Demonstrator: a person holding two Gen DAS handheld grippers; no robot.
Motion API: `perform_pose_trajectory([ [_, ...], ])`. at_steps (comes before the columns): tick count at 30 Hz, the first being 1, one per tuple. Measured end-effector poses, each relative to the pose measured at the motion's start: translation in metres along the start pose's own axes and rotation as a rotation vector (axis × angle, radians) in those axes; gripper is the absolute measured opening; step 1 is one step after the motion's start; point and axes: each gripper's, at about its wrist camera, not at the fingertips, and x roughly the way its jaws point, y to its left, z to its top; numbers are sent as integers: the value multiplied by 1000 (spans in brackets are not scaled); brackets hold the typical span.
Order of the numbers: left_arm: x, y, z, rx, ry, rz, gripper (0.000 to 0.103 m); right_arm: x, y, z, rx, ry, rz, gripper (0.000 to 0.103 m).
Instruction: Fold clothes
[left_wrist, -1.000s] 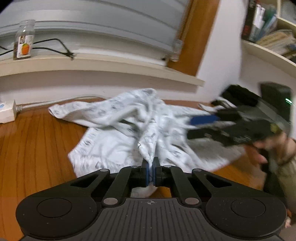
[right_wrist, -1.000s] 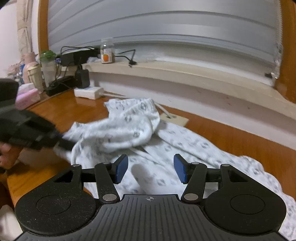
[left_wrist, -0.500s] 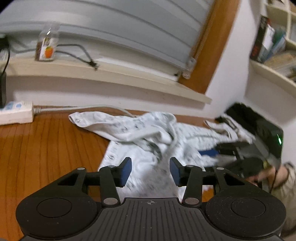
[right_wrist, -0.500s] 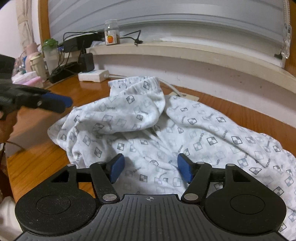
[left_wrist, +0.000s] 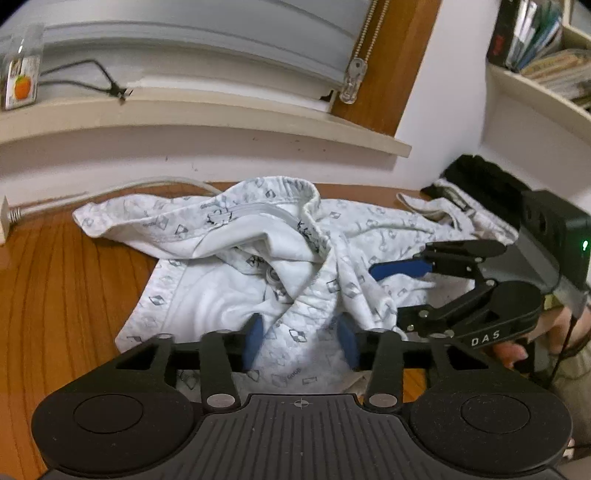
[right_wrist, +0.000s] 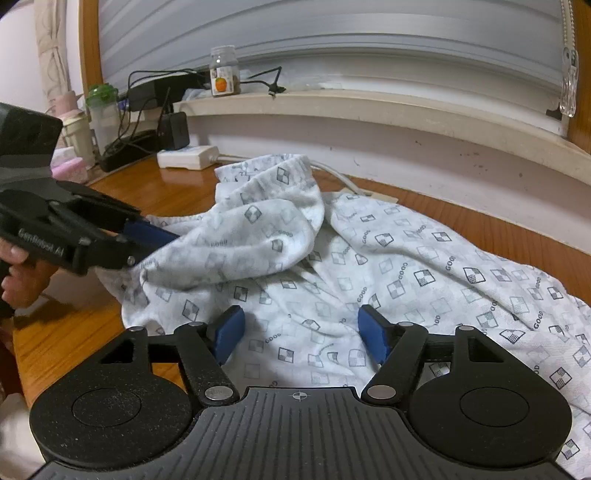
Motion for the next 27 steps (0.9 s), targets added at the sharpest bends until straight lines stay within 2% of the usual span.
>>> perform_pose_trajectory([
  [1, 0, -2, 0, 14, -2, 14, 62, 0, 0, 0, 0, 0, 0, 68],
  [3, 3, -4, 2, 27, -4, 26, 63, 0, 0, 0, 1, 0, 0, 68],
  [8, 12, -4, 7, 29, 0, 5, 63, 0, 0, 0, 3, -1, -2, 68],
  [9, 14, -4, 7, 28, 0, -4, 61, 0, 0, 0, 4, -2, -4, 68],
  [11, 15, -5, 5, 31, -3, -36, 52, -1, 0, -1, 9, -8, -21, 68],
  [12, 15, -5, 4, 34, -4, -53, 35, -2, 1, -1, 13, -16, -42, 67],
  [13, 15, -5, 3, 38, -9, -66, 7, -3, 0, -1, 20, -21, -50, 67],
  [16, 4, -6, -1, 40, -58, -42, 5, -8, -3, -4, 42, -35, -67, 67],
  [19, -19, 5, -5, -2, -113, -22, 5, -11, -7, -6, 67, -44, -75, 68],
  [24, -64, 38, -19, -57, -157, 79, 5, -20, -4, -8, 46, -94, -100, 67],
  [27, -92, 59, -28, -105, -190, 135, 5, -25, 3, -8, 24, -104, -85, 68],
])
